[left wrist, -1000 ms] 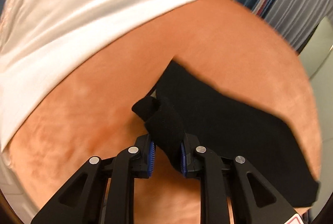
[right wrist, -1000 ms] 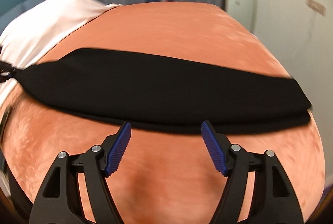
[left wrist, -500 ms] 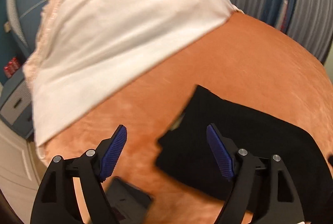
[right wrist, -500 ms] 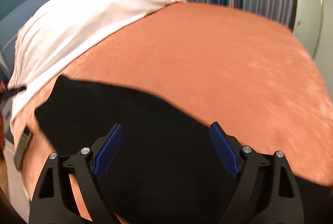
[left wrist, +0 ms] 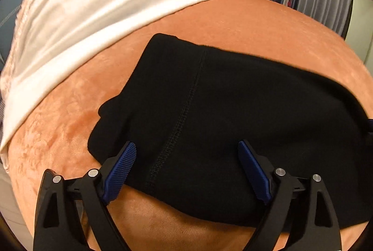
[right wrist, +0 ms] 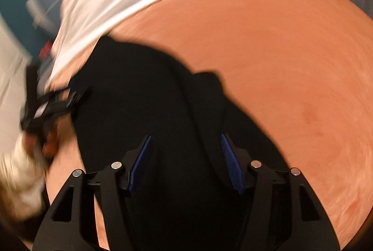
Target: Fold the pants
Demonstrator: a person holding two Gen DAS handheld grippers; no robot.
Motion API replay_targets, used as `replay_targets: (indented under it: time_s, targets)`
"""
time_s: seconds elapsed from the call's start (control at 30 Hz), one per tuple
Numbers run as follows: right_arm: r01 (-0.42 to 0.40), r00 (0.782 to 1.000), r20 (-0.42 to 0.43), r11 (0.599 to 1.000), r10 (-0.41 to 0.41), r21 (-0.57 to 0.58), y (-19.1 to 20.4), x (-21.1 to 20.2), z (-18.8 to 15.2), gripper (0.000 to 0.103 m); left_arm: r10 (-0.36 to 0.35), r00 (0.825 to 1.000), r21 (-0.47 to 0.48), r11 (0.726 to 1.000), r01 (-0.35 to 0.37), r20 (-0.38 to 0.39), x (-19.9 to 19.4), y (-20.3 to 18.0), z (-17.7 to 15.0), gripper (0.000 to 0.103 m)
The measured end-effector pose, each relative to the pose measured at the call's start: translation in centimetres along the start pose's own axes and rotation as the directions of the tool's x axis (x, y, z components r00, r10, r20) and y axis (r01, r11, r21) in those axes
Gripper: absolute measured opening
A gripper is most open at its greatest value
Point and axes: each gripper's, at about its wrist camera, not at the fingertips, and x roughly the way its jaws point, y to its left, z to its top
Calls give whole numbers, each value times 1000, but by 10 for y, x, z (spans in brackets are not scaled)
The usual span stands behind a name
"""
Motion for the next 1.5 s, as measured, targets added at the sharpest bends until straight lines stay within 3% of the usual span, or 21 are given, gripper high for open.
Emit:
replay_targets:
  time_s: [0.1,0.2,0.3,0.43,0.5,0.57,0.67,0.7,0.8,0.83,0.9,1.0,1.03,1.1,1.17,1.2,1.23,1.3,1.33,1.43,1.5]
  targets:
    - [10,1000,-16,1000,-10,3,-9,9,12,58,25,999,5,1000,-25,28,3,-3,-2,89]
    - [18,1000,24,995,-20,100,-38,5,23,59,2,1000,-29,1000,-1,29,6,3,-2,92]
    - [-174,985,45,945,168,277,-76,13,36,59,-16,999,-35,999,17,45,4,5,-3,92]
    - [-399,910,29,858,413,323,-72,34,46,60,-10,998,-31,999,12,58,4,2,-5,92]
    - [-476,864,36,792,502,381,-78,43,48,74,-17,998,-38,999,19,61,4,3,-7,92]
    - [-531,824,92,707,559,467,-94,50,51,81,-17,998,-39,999,20,66,3,3,-9,92]
    - [-565,807,195,633,558,530,-108,53,56,78,-16,997,-39,999,19,71,2,3,-11,92]
    - [-562,814,220,633,538,532,-109,50,58,74,-16,997,-40,999,19,72,2,3,-11,92]
    - [-467,878,181,707,444,531,-107,51,61,30,-16,997,-41,999,19,75,2,4,-12,92]
    - [-447,889,180,710,421,544,-109,52,58,11,-17,997,-39,999,20,76,2,3,-12,92]
    - [-459,887,249,677,389,576,-118,51,50,8,-14,997,-38,999,17,78,1,2,-13,92]
    - [-408,912,274,724,304,556,-118,46,54,4,-10,997,-37,999,13,80,0,1,-14,92]
    - [-347,936,259,761,240,549,-115,47,58,4,-9,997,-36,999,12,80,0,0,-14,92]
    - [-274,955,259,774,147,571,-117,54,65,2,-5,997,-34,999,8,81,0,-1,-14,92]
    - [-56,974,211,825,-78,563,-114,52,78,0,-2,997,-32,999,5,81,0,-2,-14,92]
    - [-5,964,221,820,-149,573,-114,46,78,0,1,997,-31,1000,2,82,1,-3,-14,92]
    - [-15,945,272,807,-182,591,-114,32,76,0,1,997,-30,1000,1,83,1,-3,-15,93]
    - [-92,913,378,829,-151,552,-100,-3,70,0,-1,996,-33,999,3,85,1,-3,-15,93]
    - [-114,915,389,854,-109,508,-86,-13,68,0,-1,996,-34,999,4,86,1,-3,-15,93]
    - [-70,955,292,930,-41,360,-31,-13,58,0,2,996,-36,999,1,92,1,-4,-15,93]
    - [38,982,161,948,-94,317,-10,25,56,0,10,995,-35,999,-7,95,2,-5,-16,93]
